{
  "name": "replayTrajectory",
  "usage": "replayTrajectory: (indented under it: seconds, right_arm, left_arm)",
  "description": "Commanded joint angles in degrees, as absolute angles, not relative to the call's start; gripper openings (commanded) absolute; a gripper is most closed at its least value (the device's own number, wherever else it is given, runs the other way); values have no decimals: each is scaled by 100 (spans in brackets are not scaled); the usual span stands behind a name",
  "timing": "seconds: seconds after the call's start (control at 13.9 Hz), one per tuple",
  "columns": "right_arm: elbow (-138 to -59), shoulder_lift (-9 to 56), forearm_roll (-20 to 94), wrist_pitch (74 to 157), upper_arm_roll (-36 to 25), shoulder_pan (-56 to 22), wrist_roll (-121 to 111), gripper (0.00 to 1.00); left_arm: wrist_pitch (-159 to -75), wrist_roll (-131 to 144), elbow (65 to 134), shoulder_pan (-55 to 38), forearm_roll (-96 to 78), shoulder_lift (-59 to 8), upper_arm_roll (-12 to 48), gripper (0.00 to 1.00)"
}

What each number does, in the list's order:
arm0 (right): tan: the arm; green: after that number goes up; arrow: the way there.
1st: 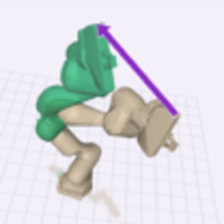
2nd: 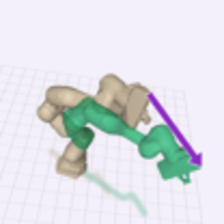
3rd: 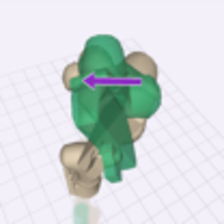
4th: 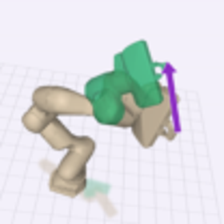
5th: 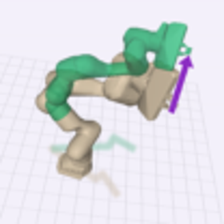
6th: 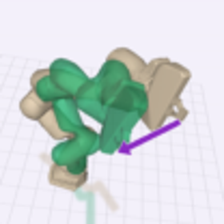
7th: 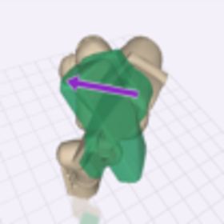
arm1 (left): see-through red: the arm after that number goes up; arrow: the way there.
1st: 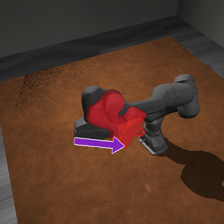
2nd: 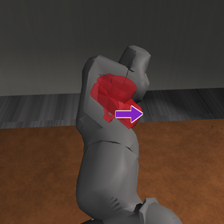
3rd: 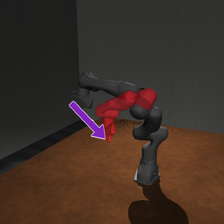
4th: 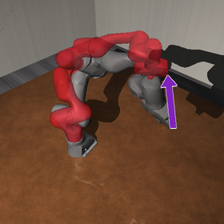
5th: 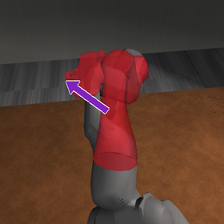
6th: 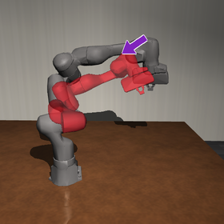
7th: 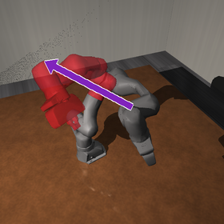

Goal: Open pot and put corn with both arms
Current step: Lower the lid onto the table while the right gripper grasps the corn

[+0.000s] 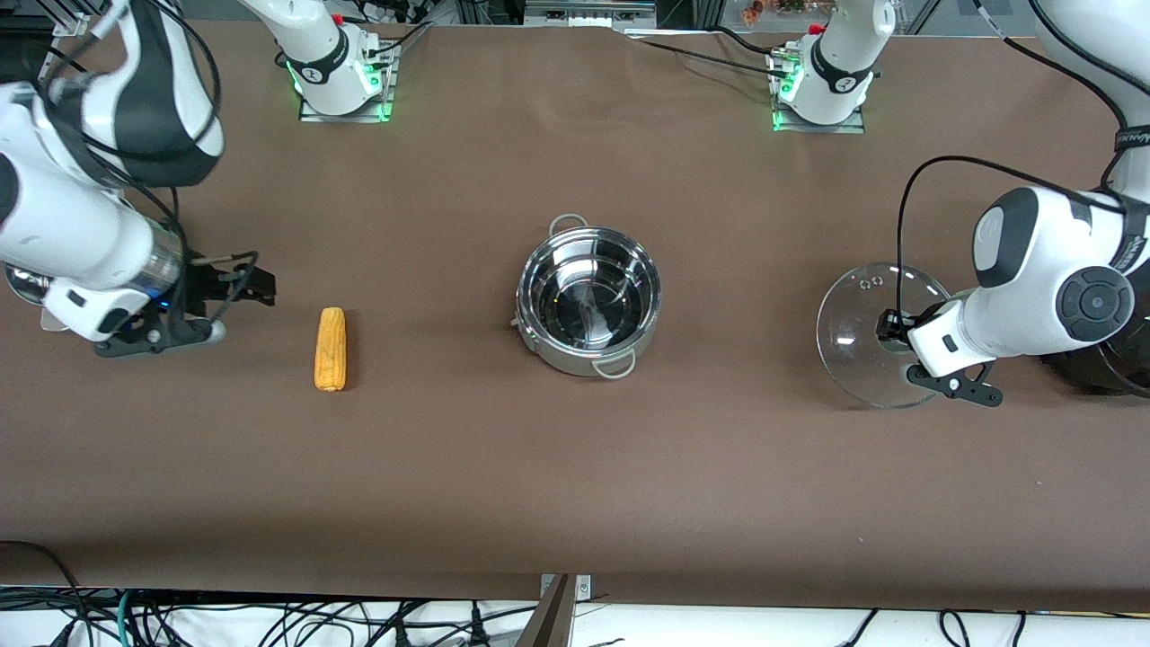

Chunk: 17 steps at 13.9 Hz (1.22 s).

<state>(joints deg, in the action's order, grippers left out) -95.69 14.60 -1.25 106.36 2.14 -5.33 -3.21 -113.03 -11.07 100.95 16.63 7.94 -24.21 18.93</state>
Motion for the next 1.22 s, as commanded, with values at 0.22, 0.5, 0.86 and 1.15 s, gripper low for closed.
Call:
replayTrajectory:
  seconds: [0.22,0.5,0.86,1.15]
  right_arm:
    - [-11975,1186,-229,13468,193,-519,-316,100]
    - [-12568,1502,-220,14563,193,-510,-299,99]
    - [-12551,2135,-220,15265,185,-483,-404,63]
    - [-12489,2469,-229,15714,193,-475,-413,58]
  left_arm:
    - [-13578,-1274,11900,1986,922,-2171,1986,26]
    - [-13605,-1283,11918,2021,923,-2302,1995,100]
    - [-13343,-1266,11822,2022,914,-2215,2013,100]
    - [-12264,-1178,11269,1969,844,-1750,2030,100]
